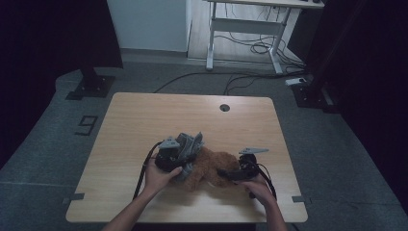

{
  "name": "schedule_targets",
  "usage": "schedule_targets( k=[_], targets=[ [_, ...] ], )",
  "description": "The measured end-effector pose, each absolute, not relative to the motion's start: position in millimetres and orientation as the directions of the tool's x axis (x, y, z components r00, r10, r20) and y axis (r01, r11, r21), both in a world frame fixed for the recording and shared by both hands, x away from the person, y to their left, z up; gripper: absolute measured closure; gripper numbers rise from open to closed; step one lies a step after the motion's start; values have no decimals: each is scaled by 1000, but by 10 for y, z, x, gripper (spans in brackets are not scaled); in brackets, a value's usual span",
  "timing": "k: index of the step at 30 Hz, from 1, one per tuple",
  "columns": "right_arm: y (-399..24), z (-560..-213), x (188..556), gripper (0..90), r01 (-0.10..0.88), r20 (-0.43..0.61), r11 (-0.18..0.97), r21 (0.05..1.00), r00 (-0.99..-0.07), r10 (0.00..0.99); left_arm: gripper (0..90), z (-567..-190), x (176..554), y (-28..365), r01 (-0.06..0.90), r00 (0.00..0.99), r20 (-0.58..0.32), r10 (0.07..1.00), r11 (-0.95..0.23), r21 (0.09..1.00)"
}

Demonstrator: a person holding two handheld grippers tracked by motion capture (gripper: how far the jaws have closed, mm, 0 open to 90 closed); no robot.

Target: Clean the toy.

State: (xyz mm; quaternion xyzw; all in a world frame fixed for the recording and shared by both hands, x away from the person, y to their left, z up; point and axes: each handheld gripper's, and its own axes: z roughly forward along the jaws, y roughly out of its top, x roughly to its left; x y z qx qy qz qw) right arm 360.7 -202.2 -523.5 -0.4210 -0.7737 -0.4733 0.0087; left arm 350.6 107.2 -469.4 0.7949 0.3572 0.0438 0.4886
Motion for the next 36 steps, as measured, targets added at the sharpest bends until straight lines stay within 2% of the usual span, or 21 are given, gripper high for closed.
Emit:
schedule_targets(
  k=[2, 5, 10, 15, 20, 26, 30, 36],
  targets=[
    [-2037, -5232, 3582, 218, 644, 406, 206, 737, -665, 627, 799, -4704, 3484, 1095, 526, 743, -288, 605, -262, 809],
    [-2030, -5188, 3527, 356, 594, 349, 234, 770, -698, 625, 799, -4699, 3475, 1112, 532, 740, -301, 601, -251, 809],
    [-2010, -5145, 3423, 481, 520, 281, 218, 826, -715, 640, 798, -4669, 3441, 1137, 520, 740, -296, 603, -235, 821],
    [-1968, -5067, 3383, 526, 405, 167, 225, 887, -732, 660, 796, -4584, 3436, 1223, 511, 742, -315, 591, -196, 837],
    [-1883, -4917, 3453, 525, 266, 31, 227, 937, -709, 704, 794, -4460, 3510, 1246, 497, 728, -300, 617, -173, 850],
    [-1887, -4994, 3518, 499, 220, -24, 263, 939, -723, 690, 790, -4474, 3492, 1164, 500, 734, -298, 610, -189, 845],
    [-1931, -5056, 3453, 496, 206, -35, 266, 942, -726, 686, 790, -4365, 3435, 903, 467, 773, -275, 572, -220, 857],
    [-1920, -5117, 3385, 488, 196, -43, 270, 943, -732, 680, 787, -4253, 3399, 208, 410, 834, -200, 514, -335, 849]
  ],
)
